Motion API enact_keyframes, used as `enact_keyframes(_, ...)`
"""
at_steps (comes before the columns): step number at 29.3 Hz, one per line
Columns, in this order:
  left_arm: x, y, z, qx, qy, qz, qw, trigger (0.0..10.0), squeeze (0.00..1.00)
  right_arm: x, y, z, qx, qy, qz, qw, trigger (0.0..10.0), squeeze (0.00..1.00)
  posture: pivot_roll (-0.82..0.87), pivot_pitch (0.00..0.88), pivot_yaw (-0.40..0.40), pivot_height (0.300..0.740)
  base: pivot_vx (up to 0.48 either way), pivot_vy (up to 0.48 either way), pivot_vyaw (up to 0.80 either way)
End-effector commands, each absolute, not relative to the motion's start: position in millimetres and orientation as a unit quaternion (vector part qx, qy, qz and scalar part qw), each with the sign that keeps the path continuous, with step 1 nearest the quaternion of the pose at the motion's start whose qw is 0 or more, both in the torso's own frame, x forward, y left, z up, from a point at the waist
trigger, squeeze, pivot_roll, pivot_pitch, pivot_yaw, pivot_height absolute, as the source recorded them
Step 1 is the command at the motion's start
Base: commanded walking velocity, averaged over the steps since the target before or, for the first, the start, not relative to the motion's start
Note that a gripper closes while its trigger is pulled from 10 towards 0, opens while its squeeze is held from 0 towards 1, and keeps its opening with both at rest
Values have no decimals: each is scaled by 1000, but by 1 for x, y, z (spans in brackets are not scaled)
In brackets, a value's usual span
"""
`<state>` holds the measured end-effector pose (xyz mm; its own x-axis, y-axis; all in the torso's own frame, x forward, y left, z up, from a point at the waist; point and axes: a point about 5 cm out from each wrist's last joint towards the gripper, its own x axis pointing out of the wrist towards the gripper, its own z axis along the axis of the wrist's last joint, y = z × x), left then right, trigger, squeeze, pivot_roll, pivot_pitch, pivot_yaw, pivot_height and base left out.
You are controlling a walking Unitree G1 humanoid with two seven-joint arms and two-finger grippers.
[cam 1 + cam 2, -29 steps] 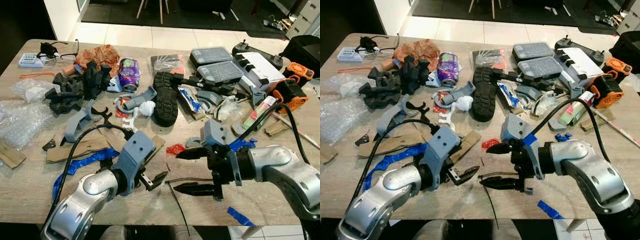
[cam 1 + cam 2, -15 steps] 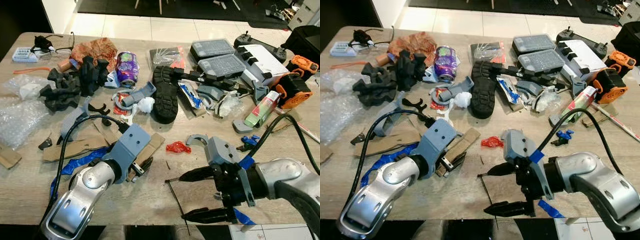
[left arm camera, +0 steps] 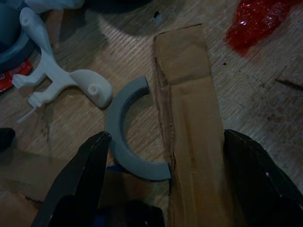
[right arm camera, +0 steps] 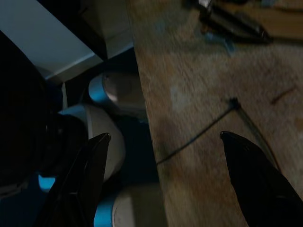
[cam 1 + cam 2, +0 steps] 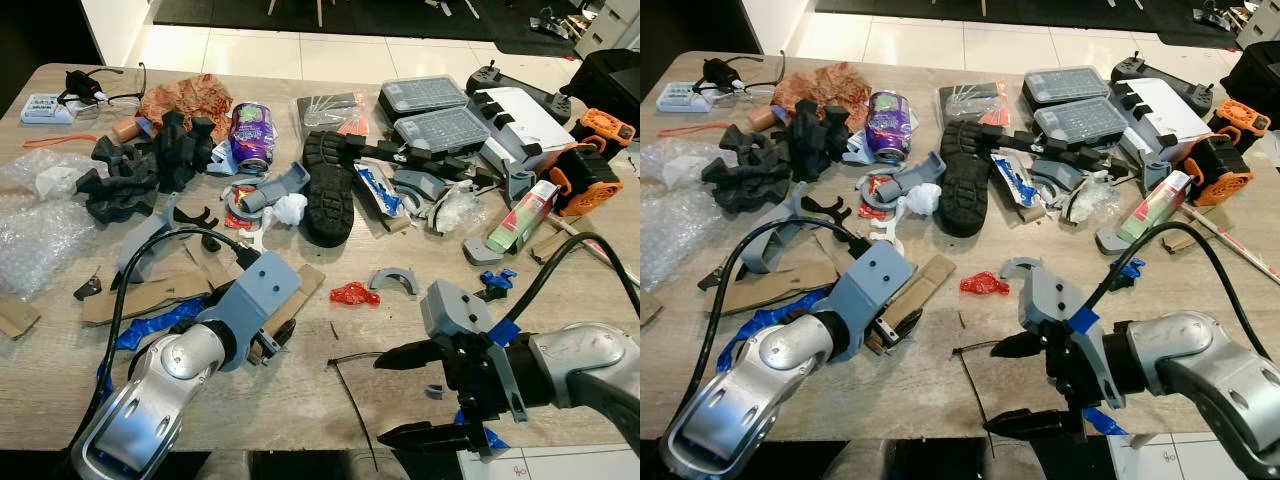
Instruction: Picking trash to rubbish bin
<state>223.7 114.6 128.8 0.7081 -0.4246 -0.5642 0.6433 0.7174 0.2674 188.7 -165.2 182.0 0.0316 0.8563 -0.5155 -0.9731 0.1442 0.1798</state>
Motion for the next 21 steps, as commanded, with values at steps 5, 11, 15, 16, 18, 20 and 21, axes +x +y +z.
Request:
enact_keyframes(5,209,126,95,228,351,-292,860,10000,0,183,-165,185,-127,263,644,707,10000,0,-71,188,-44,740,0,0,0)
enact_keyframes(11,209,129,94,241,352,-287,858,10000,0,186,-175,181,-167,278,616,718,10000,0,-74,191,-43,740,0,0,0)
enact_keyframes(15,209,129,94,243,353,-285,857,10000,0,189,-180,182,-174,278,606,725,10000,0,-77,193,-43,740,0,0,0)
enact_keyframes(16,209,129,94,243,353,-285,857,10000,0,190,-181,183,-176,278,603,727,10000,0,-78,193,-44,740,0,0,0)
enact_keyframes(18,209,128,94,243,353,-286,857,10000,0,191,-182,184,-179,276,599,730,10000,0,-82,192,-45,740,0,0,0)
enact_keyframes(20,209,128,94,243,353,-286,857,10000,0,192,-183,185,-181,275,597,732,10000,0,-82,193,-45,740,0,0,0)
enact_keyframes(21,209,127,94,243,353,-287,857,10000,0,193,-185,186,-186,271,592,736,10000,0,-83,193,-47,740,0,0,0)
